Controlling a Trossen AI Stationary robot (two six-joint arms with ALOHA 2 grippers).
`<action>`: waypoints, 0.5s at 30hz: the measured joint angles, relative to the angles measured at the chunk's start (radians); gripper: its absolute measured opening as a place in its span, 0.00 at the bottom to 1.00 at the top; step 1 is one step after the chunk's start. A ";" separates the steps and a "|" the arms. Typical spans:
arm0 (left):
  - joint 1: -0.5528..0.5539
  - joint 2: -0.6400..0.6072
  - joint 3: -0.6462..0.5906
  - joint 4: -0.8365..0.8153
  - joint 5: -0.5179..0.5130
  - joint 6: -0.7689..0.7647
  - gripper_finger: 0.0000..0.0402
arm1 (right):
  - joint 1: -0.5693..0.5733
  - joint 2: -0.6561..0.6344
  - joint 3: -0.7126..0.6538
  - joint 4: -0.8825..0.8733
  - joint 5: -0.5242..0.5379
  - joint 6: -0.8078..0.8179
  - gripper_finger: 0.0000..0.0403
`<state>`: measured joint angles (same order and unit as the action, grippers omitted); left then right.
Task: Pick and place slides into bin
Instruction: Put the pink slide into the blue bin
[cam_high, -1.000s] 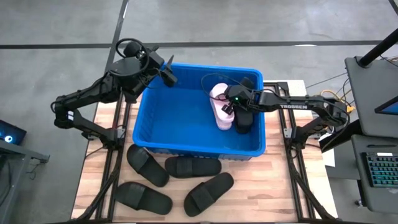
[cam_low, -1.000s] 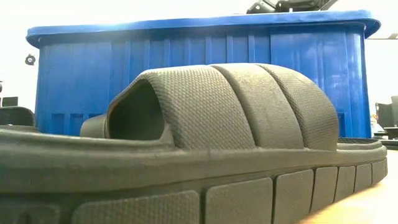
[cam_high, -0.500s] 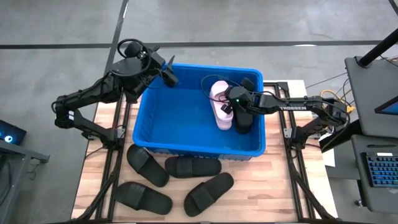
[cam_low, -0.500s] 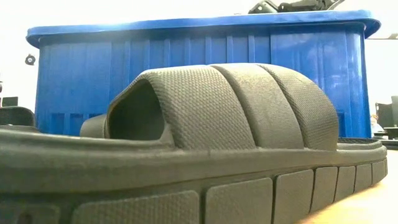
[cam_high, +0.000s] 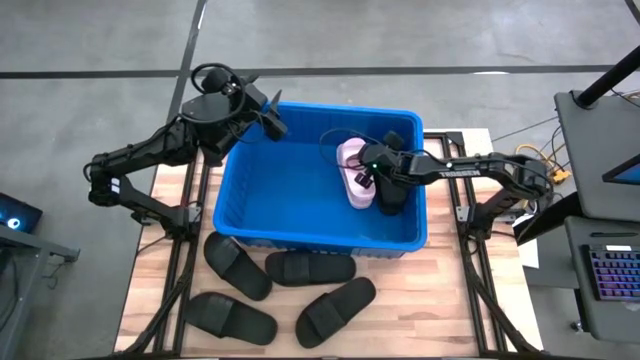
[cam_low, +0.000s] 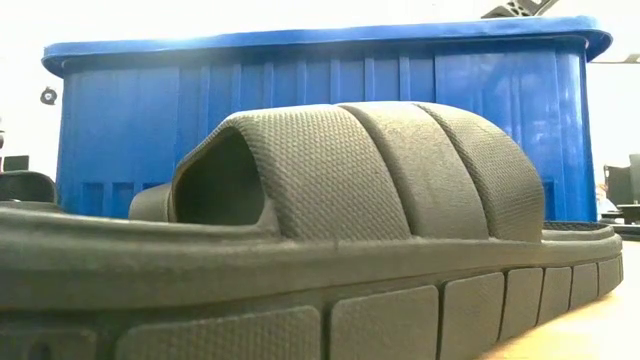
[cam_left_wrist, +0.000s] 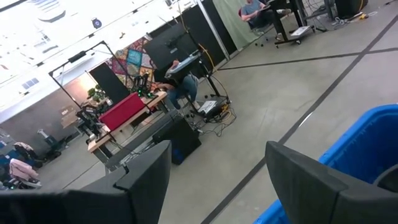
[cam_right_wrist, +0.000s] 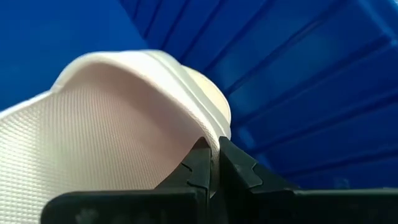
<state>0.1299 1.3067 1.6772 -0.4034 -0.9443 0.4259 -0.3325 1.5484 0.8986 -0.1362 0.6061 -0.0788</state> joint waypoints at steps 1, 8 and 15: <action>0.000 0.000 0.000 0.000 0.000 0.000 0.61 | 0.000 0.008 0.000 0.000 0.001 0.000 0.03; 0.000 0.000 0.000 -0.002 0.000 0.000 0.61 | -0.006 0.011 0.001 -0.006 0.001 -0.028 0.05; 0.001 0.000 0.000 -0.003 0.000 0.008 0.61 | -0.007 0.008 0.037 -0.083 -0.004 -0.052 0.14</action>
<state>0.1307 1.3067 1.6772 -0.4063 -0.9443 0.4338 -0.3397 1.5562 0.9356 -0.2192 0.6026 -0.1312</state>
